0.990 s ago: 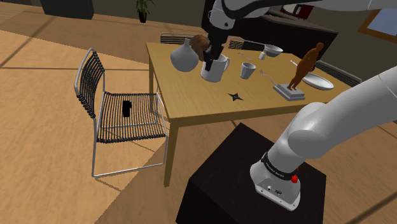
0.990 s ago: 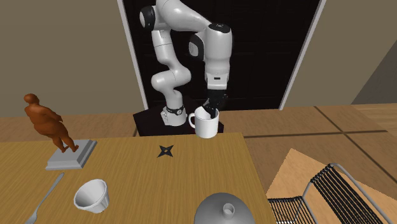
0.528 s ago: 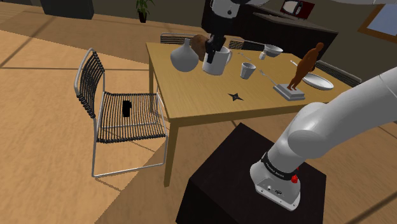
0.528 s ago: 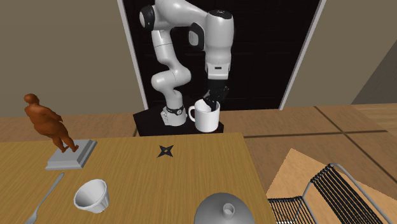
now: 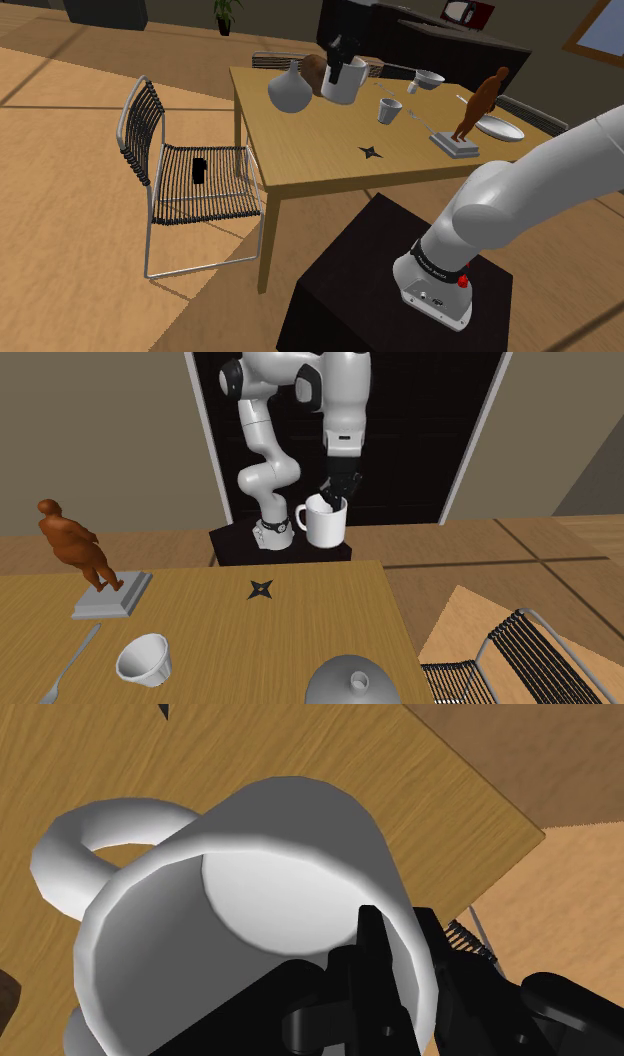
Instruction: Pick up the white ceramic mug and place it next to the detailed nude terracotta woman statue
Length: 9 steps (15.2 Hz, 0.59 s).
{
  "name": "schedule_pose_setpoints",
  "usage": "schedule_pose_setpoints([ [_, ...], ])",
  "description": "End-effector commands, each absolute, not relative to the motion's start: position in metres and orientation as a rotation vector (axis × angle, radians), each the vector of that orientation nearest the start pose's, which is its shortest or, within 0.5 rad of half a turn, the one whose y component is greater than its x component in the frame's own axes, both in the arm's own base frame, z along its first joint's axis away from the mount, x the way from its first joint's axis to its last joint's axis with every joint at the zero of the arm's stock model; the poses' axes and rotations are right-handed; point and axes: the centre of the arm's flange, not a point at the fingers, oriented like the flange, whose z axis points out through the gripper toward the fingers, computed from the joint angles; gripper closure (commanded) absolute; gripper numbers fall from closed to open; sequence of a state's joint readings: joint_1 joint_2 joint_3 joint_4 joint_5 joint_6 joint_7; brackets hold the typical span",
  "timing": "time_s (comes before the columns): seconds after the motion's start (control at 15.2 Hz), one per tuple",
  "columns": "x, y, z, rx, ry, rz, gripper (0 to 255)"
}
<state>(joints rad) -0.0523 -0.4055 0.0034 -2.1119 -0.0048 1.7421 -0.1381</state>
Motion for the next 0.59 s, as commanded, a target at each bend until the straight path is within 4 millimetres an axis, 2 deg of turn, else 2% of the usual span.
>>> schedule_pose_setpoints([
  [0.0,0.434,-0.021,0.593,-3.147,-0.142,-0.055,255],
  [0.53,0.434,-0.021,0.636,-3.147,-0.142,-0.055,255],
])
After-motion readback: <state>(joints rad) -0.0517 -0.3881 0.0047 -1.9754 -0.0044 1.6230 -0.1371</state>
